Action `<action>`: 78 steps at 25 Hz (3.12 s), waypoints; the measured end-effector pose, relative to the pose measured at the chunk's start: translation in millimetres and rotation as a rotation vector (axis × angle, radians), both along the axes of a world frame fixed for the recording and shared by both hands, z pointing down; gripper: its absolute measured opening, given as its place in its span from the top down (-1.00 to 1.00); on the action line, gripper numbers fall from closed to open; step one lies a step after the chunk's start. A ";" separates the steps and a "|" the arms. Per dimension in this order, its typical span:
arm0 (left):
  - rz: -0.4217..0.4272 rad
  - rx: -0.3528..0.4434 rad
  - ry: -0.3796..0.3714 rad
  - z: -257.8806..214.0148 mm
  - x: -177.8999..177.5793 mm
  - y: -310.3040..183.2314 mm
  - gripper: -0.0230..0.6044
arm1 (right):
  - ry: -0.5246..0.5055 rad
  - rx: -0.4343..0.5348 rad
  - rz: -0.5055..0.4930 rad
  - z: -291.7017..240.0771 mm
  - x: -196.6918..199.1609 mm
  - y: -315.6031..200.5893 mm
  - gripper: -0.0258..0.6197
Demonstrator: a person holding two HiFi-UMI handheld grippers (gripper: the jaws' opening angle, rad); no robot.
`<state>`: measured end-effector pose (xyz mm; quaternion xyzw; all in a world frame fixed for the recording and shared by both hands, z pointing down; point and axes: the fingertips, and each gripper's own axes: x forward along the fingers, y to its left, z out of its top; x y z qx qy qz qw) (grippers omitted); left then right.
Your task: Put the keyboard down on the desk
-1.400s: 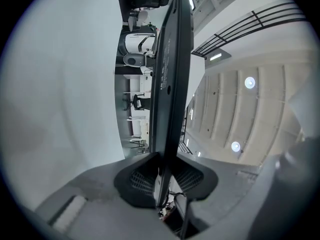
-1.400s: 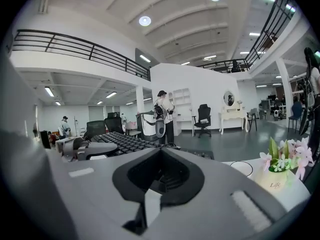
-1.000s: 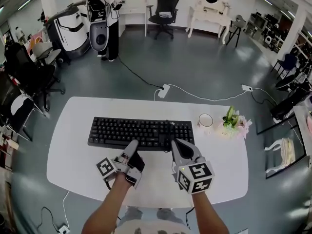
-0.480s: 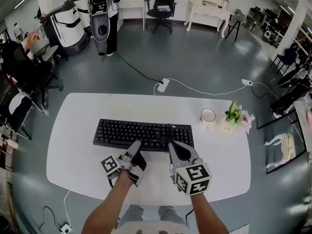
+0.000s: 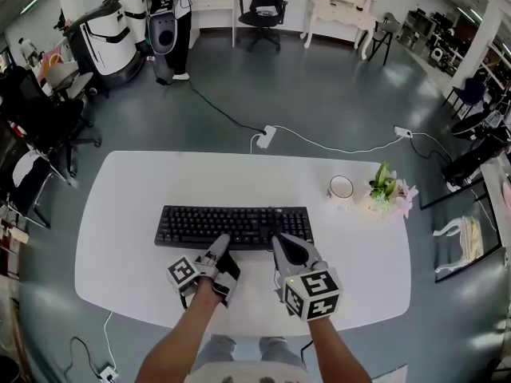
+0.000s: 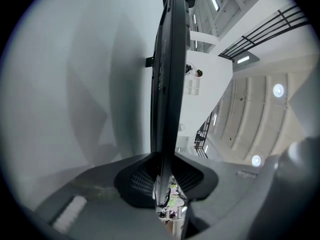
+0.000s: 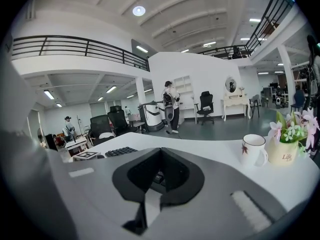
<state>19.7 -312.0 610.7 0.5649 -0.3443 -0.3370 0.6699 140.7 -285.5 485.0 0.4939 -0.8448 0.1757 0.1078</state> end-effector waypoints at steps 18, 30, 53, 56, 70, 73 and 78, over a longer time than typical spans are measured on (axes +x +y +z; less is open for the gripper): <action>-0.070 -0.202 -0.053 32.5 -0.7 9.3 0.46 | -0.011 -0.037 -0.017 15.3 -4.3 8.2 0.92; -0.010 -0.383 -0.177 37.0 -3.3 10.2 0.29 | -0.008 -0.044 -0.027 14.9 -9.7 11.8 0.92; 0.339 -0.470 -0.498 36.4 7.7 20.8 0.01 | -0.015 -0.066 -0.032 25.9 -8.4 7.2 0.92; 0.369 -0.476 -0.524 36.2 8.2 26.8 0.00 | -0.019 -0.065 -0.031 25.2 -7.9 6.0 0.92; 0.364 -0.340 -0.618 -1.6 -8.9 20.8 -0.03 | -0.024 -0.029 -0.014 3.1 -0.7 -5.6 0.92; 0.355 -0.263 -0.664 -22.2 -12.5 10.1 0.04 | -0.017 -0.005 -0.010 -10.3 3.0 -10.3 0.92; 0.312 -0.132 -0.747 -55.1 -23.1 -6.6 0.18 | -0.005 0.031 0.004 -29.2 13.3 -15.3 0.92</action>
